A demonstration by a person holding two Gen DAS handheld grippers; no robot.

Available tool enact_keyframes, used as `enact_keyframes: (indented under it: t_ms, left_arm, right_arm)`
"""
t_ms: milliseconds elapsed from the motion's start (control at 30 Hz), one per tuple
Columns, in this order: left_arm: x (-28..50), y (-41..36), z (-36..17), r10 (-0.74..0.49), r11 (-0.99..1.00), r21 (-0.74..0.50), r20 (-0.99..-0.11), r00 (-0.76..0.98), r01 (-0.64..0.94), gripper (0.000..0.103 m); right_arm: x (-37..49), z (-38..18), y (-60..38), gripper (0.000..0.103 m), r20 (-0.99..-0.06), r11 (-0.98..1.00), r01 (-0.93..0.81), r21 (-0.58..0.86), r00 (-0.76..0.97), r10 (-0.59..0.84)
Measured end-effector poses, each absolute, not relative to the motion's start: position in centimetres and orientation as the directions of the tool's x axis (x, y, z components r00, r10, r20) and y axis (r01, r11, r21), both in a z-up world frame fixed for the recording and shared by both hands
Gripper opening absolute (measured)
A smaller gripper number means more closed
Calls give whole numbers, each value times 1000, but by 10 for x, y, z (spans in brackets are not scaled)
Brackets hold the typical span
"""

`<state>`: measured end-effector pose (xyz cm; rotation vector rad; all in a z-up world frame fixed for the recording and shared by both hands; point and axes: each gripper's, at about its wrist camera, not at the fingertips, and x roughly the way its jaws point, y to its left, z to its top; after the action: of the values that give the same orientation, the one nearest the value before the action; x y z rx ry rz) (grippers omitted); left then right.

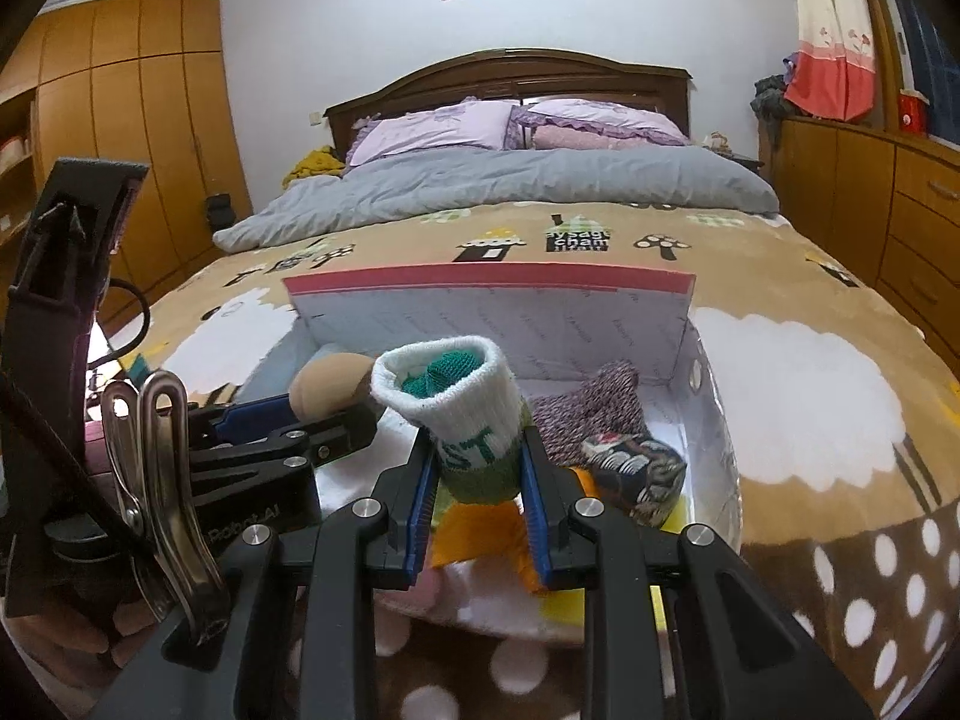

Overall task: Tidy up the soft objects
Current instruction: 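Carry the egg sponge with the left gripper while the right carries the FIRST sock into the box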

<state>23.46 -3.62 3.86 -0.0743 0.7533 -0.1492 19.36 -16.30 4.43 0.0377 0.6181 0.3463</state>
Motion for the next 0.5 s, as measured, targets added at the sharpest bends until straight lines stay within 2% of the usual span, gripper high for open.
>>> enact_keyframes:
  t_ms: [500]
  left_arm:
    - [255, -34, 11, -133, 990, -122, -697, 705, 66, 47]
  right_arm:
    - [208, 16, -159, 30, -585, 948, -296, 117, 751, 307]
